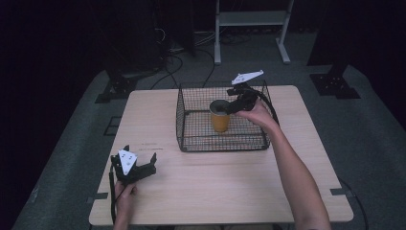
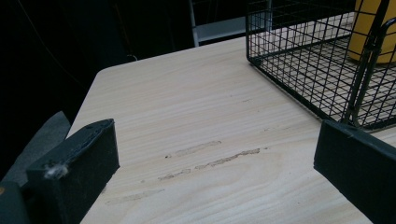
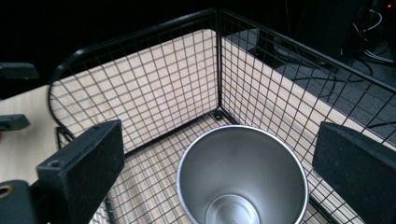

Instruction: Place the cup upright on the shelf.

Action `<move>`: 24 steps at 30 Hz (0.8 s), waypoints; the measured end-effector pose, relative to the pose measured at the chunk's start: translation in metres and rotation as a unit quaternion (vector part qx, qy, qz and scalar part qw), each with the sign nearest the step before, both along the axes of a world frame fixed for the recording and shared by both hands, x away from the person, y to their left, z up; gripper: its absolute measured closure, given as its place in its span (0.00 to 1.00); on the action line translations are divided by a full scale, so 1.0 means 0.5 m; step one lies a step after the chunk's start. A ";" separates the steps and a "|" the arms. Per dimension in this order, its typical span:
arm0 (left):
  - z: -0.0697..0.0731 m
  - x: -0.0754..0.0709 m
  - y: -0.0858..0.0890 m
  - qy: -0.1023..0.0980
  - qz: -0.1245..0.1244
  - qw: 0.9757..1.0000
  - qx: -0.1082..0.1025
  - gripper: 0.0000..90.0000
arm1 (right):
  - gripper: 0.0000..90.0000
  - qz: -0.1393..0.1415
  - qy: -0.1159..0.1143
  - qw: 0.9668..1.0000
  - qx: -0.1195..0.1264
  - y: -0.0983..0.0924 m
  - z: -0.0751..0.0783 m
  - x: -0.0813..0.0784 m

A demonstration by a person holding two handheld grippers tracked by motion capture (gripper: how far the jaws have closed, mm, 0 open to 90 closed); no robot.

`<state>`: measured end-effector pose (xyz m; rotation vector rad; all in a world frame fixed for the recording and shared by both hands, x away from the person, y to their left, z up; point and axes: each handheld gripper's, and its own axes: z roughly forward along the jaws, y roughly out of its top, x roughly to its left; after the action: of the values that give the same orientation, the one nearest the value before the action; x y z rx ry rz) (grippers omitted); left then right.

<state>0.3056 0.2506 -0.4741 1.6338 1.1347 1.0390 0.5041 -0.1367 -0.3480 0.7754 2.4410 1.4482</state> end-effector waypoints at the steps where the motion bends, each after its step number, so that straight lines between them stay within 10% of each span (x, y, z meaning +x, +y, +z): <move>1: 0.000 0.000 0.000 0.000 0.000 1.000 0.000 0.00 | 0.02 0.000 0.000 1.000 0.003 -0.002 0.003 -0.004; 24: 0.000 0.000 0.000 0.000 -0.001 1.000 0.000 0.00 | 0.02 0.012 -0.004 1.000 0.014 -0.042 0.036 -0.067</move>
<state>0.3054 0.2506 -0.4741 1.6354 1.1334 1.0376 0.4703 -0.1576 -0.3301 0.7465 2.4369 1.4935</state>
